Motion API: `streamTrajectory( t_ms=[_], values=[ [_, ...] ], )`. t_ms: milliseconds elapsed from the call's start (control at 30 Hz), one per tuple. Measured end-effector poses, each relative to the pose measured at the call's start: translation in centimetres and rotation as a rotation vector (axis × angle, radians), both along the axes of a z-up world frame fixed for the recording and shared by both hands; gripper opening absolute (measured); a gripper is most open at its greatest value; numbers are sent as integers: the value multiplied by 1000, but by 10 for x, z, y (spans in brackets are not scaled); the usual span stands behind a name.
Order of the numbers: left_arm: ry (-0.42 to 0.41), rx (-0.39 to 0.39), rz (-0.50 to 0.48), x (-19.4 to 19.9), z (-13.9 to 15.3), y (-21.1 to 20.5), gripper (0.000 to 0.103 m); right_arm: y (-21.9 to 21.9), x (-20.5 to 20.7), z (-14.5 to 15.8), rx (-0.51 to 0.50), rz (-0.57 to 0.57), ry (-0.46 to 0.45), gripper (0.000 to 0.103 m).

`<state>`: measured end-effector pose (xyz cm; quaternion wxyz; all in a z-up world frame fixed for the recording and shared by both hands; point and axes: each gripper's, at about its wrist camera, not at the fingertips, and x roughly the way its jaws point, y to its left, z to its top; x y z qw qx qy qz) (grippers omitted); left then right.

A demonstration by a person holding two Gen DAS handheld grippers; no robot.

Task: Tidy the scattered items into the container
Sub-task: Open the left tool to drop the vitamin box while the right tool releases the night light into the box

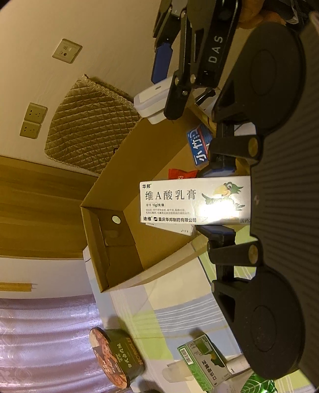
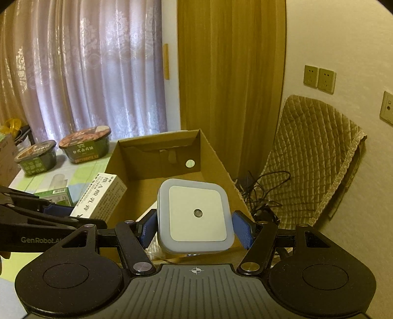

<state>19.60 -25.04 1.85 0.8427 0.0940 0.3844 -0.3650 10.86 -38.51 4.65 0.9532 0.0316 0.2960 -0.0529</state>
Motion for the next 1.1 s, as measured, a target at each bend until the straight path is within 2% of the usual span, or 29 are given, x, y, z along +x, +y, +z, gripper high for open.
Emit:
streamTrajectory(
  t_ms=[367,633,667,700,733,1100],
  values=[
    [5,-9,2,2,-3,-6,33,-3,4,0,3,-6,-1,68],
    [16,-62,3,5,-3,-9,33,-7,6,-1,-2,-10,-1,68],
    [14,-83,10,6,-3,-8,36,-8,6,-1,0,-12,-1,68],
    [17,-98,18,7,-3,-7,56,-9,6,-1,1,-14,-1,68],
    [21,-102,26,8,-3,-6,62,-9,7,-1,2,-15,-2,68],
    [8,-72,43,11,-4,-1,63,-9,8,-2,5,-10,-2,68]
  ],
)
